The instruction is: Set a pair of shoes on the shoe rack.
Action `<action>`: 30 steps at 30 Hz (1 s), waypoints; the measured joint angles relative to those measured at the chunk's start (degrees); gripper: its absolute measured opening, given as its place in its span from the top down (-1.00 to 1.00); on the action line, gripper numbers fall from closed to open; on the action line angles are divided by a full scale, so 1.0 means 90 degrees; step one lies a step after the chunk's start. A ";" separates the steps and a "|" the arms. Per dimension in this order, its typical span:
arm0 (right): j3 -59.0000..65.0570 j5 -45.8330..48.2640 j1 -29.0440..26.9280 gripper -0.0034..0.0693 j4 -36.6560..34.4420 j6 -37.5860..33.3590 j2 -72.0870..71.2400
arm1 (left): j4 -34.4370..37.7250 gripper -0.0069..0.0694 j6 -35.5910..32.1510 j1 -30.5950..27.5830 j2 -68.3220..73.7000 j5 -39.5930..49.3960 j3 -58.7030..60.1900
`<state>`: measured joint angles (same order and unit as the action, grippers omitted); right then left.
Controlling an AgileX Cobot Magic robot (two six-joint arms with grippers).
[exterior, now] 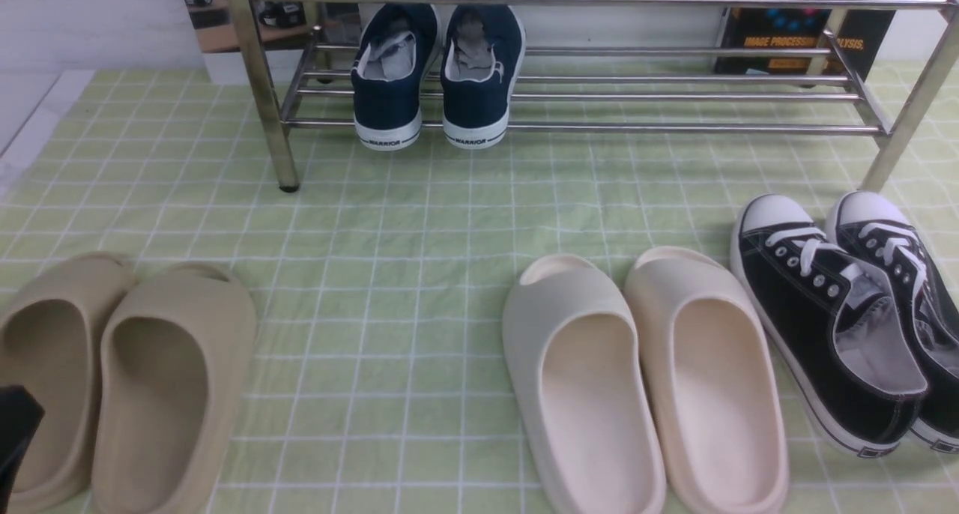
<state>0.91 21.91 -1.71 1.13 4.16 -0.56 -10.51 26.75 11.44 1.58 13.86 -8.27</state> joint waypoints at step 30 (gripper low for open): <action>0.0000 0.0000 0.0000 0.23 0.0000 0.0000 0.0000 | 0.0957 0.85 -0.1395 -0.1424 -0.0240 0.0846 0.1104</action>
<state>0.91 21.91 -1.71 1.13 4.16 -0.56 -1.90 14.20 -1.38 -0.57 21.48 1.67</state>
